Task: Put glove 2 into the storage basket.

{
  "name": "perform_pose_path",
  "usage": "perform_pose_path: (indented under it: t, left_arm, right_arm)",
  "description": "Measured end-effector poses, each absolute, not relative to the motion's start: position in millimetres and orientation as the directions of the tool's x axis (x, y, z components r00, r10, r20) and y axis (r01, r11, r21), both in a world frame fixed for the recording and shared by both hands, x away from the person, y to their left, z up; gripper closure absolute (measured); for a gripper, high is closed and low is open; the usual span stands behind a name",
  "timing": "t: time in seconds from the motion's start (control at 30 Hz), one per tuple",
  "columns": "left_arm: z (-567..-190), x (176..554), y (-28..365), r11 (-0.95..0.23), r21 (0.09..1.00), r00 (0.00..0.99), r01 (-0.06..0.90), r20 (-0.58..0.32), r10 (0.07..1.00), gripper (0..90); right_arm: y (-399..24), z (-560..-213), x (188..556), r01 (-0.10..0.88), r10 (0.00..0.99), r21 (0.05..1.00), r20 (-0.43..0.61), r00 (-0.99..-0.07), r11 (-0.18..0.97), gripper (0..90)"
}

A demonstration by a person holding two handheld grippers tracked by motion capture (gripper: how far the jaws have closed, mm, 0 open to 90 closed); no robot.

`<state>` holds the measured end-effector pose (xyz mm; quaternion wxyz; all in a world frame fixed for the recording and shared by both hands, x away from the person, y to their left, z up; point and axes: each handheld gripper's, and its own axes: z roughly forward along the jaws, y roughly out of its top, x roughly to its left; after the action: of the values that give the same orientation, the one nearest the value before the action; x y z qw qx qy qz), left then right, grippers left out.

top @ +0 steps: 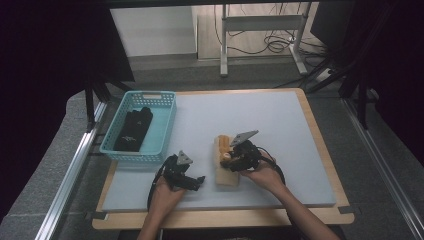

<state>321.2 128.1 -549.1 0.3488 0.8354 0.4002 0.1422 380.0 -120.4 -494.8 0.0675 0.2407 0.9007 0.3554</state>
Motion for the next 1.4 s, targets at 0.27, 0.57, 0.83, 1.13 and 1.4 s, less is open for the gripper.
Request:
perform_pose_path:
  t: [0.27,0.57,0.83,1.13,1.4]
  left_arm:
    - [-549,321,128,-0.433,0.697,0.636,0.572,-0.044,0.77,1.3]
    - [-549,321,128,-0.437,0.695,0.639,0.571,-0.042,0.768,1.3]
    - [-549,321,128,-0.438,0.695,0.64,0.571,-0.042,0.768,1.4]
    - [-548,313,136,-0.427,0.693,0.613,0.58,-0.028,0.789,1.1]
    - [-550,302,156,-0.383,0.7,0.568,0.603,-0.039,0.822,2.0]
  right_arm:
    - [-144,-479,386,0.392,0.527,0.74,0.06,-0.848,0.546,35.8]
    - [-177,-487,387,0.409,0.55,0.736,0.06,-0.833,0.54,66.4]
    - [-187,-504,375,0.414,0.53,0.723,0.078,-0.844,0.553,82.9]
    - [-189,-515,359,0.383,0.503,0.731,0.063,-0.862,0.565,87.2]
    - [-182,-524,347,0.364,0.471,0.712,0.053,-0.881,0.6,87.6]
